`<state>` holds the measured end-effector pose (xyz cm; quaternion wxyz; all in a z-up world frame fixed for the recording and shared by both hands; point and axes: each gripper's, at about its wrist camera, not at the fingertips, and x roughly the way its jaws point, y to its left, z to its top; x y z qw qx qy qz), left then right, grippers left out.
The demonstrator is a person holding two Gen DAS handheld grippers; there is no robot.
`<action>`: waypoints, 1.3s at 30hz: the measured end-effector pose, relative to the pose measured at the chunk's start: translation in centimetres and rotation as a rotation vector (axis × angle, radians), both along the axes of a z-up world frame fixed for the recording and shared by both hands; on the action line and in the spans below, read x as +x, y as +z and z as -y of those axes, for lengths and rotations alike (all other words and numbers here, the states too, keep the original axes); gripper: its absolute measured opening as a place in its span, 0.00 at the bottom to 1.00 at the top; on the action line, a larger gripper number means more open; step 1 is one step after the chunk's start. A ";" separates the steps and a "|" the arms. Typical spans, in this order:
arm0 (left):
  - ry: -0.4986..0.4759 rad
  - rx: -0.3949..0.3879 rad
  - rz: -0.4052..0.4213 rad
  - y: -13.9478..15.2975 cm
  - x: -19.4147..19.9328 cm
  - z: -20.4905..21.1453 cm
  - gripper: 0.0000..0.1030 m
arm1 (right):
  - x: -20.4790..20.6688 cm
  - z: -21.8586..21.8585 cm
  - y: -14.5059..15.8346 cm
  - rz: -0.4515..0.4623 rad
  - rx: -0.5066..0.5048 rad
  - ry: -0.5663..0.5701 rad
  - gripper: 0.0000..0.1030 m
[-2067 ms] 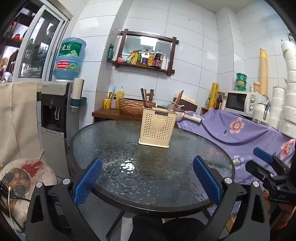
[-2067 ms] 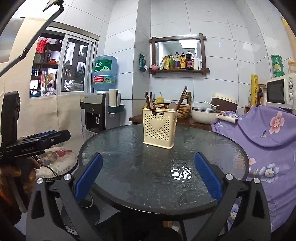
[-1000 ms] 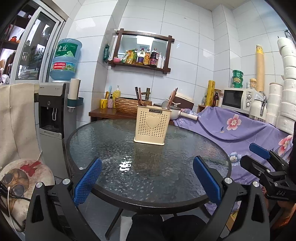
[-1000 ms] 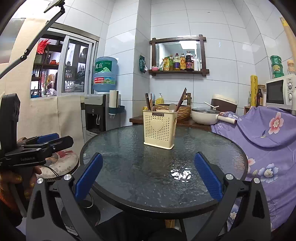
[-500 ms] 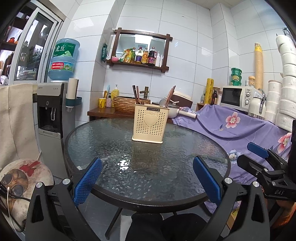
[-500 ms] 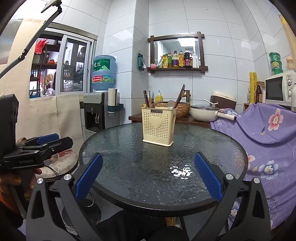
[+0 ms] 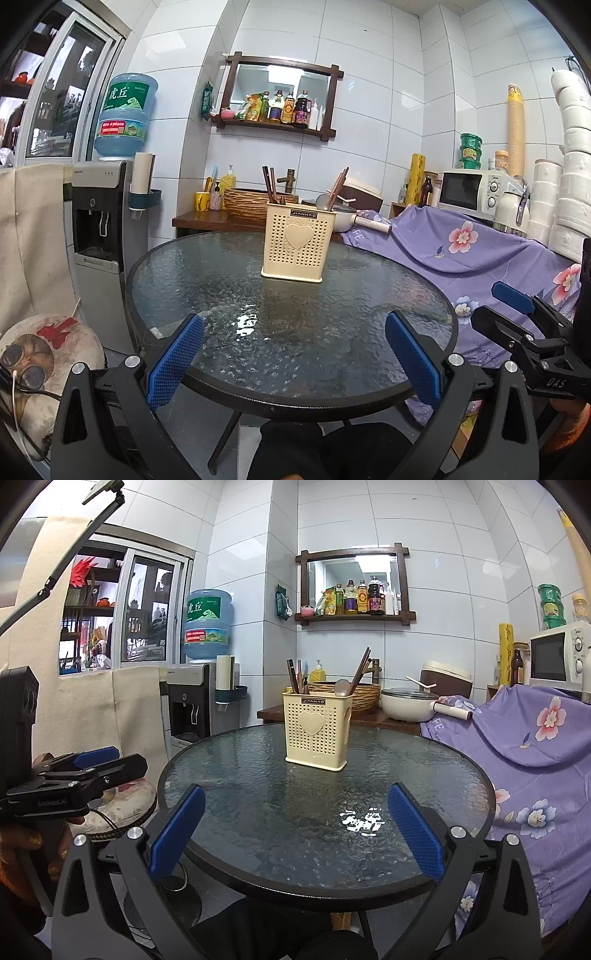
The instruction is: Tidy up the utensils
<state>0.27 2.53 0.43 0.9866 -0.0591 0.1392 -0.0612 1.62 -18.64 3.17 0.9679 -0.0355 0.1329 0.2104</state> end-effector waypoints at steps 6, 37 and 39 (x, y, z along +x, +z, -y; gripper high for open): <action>0.000 0.011 -0.001 -0.1 0.1 0.1 0.94 | 0.0 0.0 0.0 0.000 0.000 -0.001 0.94; 0.018 0.006 -0.047 -0.5 0.7 0.2 0.94 | 0.2 -0.2 -0.7 -0.017 -0.004 -0.016 0.94; 0.018 0.008 -0.049 -0.5 0.7 0.3 0.94 | 0.3 -0.1 -0.8 -0.019 -0.002 -0.018 0.94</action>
